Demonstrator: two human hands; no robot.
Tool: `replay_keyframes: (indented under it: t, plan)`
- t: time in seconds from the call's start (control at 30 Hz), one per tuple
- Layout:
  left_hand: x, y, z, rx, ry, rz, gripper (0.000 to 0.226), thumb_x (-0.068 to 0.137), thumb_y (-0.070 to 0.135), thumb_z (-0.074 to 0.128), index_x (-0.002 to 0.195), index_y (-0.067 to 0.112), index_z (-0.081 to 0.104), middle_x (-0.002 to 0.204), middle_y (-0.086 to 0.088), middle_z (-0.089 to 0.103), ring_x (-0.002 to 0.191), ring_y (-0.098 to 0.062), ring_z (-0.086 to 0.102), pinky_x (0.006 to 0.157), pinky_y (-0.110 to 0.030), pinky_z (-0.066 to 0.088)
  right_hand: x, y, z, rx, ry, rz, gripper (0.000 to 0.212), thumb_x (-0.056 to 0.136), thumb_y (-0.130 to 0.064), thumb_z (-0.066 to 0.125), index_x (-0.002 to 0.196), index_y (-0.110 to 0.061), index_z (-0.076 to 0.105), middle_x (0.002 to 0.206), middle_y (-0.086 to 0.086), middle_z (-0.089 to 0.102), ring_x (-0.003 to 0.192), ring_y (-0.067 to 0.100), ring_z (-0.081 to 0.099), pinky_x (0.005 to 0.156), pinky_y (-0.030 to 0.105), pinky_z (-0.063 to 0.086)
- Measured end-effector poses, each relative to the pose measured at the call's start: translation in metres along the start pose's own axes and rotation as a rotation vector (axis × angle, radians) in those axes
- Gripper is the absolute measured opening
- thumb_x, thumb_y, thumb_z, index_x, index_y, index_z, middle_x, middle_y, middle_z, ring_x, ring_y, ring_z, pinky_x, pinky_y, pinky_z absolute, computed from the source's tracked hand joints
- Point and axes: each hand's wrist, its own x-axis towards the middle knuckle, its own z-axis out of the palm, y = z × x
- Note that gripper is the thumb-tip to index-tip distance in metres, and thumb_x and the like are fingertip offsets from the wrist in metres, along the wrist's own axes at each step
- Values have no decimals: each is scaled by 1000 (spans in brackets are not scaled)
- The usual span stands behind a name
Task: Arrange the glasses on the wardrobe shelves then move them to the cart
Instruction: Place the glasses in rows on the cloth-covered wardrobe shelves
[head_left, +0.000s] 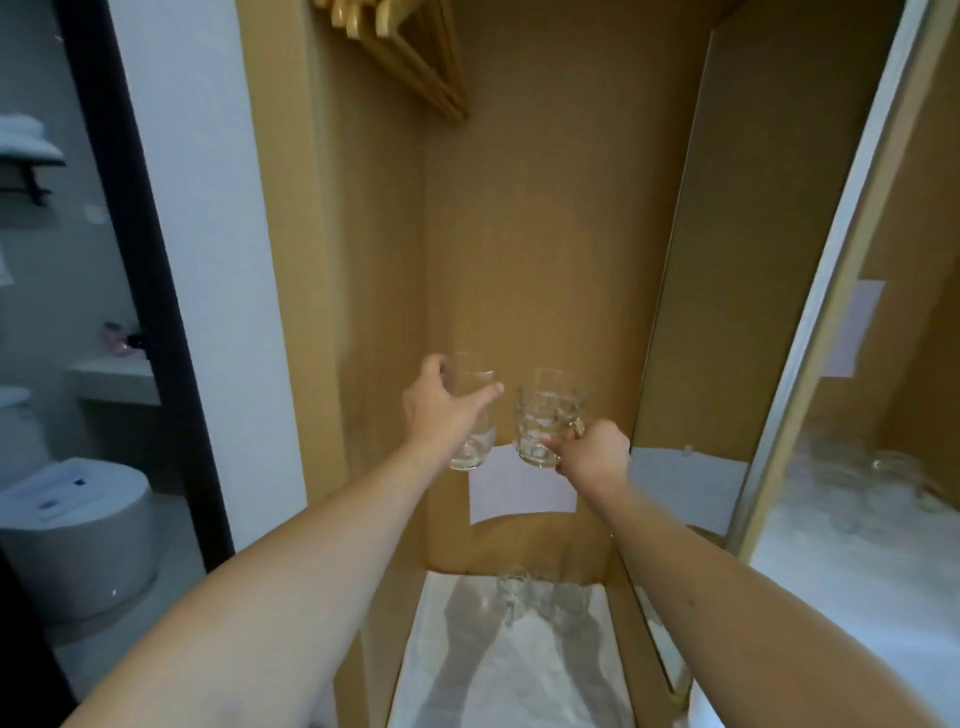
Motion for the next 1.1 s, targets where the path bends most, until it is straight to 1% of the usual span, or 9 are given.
replay_keyframes:
  t: [0.1, 0.27, 0.37, 0.5, 0.6, 0.7, 0.83, 1.0, 1.1]
  plan:
    - [-12, 27, -8, -70, 5, 20, 64, 66, 52, 90, 116, 27, 58, 112, 8, 64, 103, -15, 61, 84, -25, 44, -18, -18, -27, 32, 22, -13, 40, 84, -34, 83, 69, -12, 53, 81, 11, 70, 79, 33, 73, 71, 47, 62]
    - [-37, 65, -16, -130, 1, 23, 70, 62, 62, 84, 118, 28, 59, 113, 9, 65, 107, -16, 62, 94, -34, 51, -43, -27, -63, 112, 39, -44, 40, 85, -28, 83, 69, -16, 48, 69, 5, 64, 67, 33, 74, 59, 38, 61]
    - [-56, 82, -15, -132, -18, 35, 76, 58, 69, 79, 120, 29, 58, 113, 10, 63, 107, -15, 61, 96, -38, 51, -56, -18, -82, 164, 29, -61, 40, 85, -24, 83, 68, -15, 48, 72, 7, 64, 63, 30, 70, 58, 38, 62]
    - [-83, 101, -2, -112, -23, 41, 68, 63, 66, 80, 117, 31, 58, 111, 11, 62, 106, -15, 60, 97, -42, 51, -69, 5, -109, 170, 9, -108, 43, 84, -20, 84, 64, -15, 47, 65, 5, 61, 57, 22, 64, 52, 30, 58]
    - [-106, 115, 16, -129, -36, 23, 63, 64, 64, 81, 114, 33, 58, 108, 10, 61, 104, -15, 61, 95, -43, 53, -75, 25, -134, 199, -9, -95, 42, 82, -19, 86, 64, -14, 48, 63, 3, 62, 54, 20, 64, 55, 35, 61]
    - [-131, 131, 37, -155, -49, -4, 64, 69, 58, 83, 120, 30, 56, 110, 7, 60, 105, -17, 61, 93, -41, 53, -80, 48, -167, 206, -41, -88, 45, 82, -17, 86, 62, -16, 46, 56, -3, 60, 49, 19, 64, 59, 41, 62]
    - [-165, 154, 68, -146, -58, -30, 67, 72, 58, 83, 125, 30, 53, 110, 8, 59, 105, -16, 60, 94, -40, 52, -91, 78, -214, 157, -31, -94, 47, 81, -16, 86, 63, -15, 43, 66, 6, 59, 75, 40, 71, 68, 51, 62]
    - [-207, 177, 109, -145, -90, -23, 65, 74, 57, 81, 125, 29, 53, 107, 7, 59, 100, -10, 58, 78, -28, 44, -97, 116, -268, 147, -43, -57, 48, 82, -13, 85, 62, -14, 41, 66, 8, 57, 59, 28, 62, 65, 50, 62]
    - [-227, 186, 133, -132, -94, -37, 71, 75, 57, 81, 131, 26, 52, 108, 7, 59, 100, -11, 57, 77, -28, 41, -99, 136, -299, 149, -44, -54, 47, 83, -10, 84, 65, -12, 41, 66, 9, 57, 57, 25, 61, 64, 48, 62]
